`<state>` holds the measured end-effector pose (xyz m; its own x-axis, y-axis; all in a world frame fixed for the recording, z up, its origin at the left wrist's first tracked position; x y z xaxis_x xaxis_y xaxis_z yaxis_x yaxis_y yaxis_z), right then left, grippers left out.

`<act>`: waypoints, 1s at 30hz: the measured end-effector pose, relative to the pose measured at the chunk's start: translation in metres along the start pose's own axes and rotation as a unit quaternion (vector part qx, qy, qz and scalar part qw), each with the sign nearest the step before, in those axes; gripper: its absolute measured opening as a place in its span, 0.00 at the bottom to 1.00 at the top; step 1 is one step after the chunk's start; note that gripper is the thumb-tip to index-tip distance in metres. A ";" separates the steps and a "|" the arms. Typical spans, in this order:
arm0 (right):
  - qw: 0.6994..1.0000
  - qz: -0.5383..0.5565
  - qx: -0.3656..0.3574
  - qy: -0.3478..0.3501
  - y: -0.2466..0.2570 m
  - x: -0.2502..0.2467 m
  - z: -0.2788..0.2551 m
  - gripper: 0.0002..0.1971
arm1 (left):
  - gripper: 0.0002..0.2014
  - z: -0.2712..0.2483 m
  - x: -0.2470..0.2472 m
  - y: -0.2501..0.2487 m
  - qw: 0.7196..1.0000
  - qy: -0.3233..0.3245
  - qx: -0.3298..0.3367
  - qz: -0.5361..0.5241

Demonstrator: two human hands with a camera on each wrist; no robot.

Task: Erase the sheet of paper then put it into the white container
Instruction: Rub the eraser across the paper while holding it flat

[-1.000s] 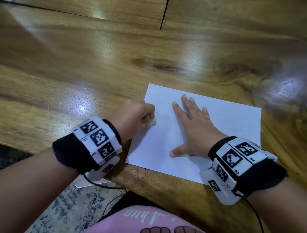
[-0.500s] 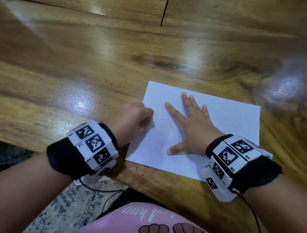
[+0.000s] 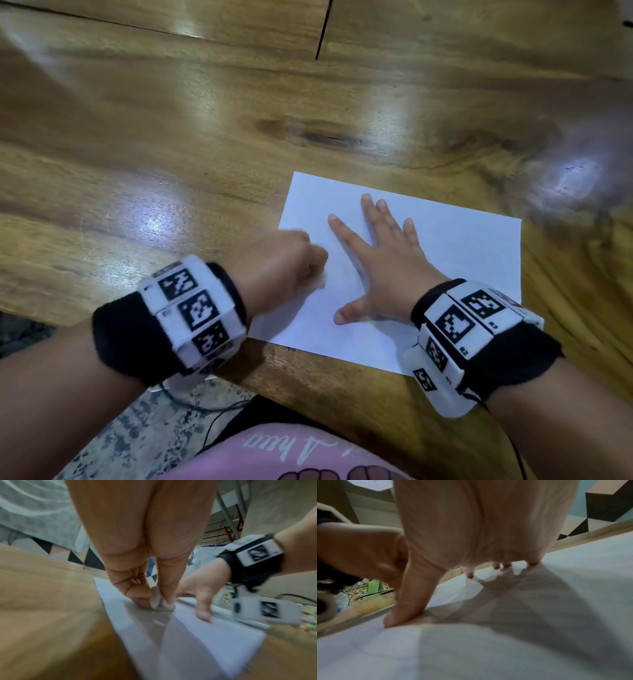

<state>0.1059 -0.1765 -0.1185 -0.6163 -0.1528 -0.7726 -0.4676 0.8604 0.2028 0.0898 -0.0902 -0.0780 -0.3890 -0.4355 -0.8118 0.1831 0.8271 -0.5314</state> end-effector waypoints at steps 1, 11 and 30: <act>1.000 0.001 0.000 0.000 0.000 0.000 0.000 0.66 | 0.08 -0.011 0.009 -0.003 1.000 0.023 0.009 -0.015; 0.999 0.036 0.019 -0.029 -0.003 -0.005 -0.001 0.77 | 0.06 -0.003 -0.018 0.017 0.995 -0.049 -0.056 -0.067; 0.989 0.118 0.031 -0.080 -0.022 -0.027 -0.003 0.63 | 0.05 0.029 -0.040 0.023 0.996 -0.045 -0.069 -0.042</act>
<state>0.1310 -0.1924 -0.1001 -0.5926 0.1304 -0.7949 -0.2799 0.8920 0.3550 0.1353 -0.0642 -0.0646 -0.3149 -0.5305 -0.7870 0.0251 0.8243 -0.5657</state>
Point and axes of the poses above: each hand's wrist, its own z-axis towards the middle knuckle, its own x-axis out of the palm, y = z × x, the point moved 10 cm from there along z, towards the middle knuckle, and after that the axes turned 2 degrees about x, right-handed, at the moved point
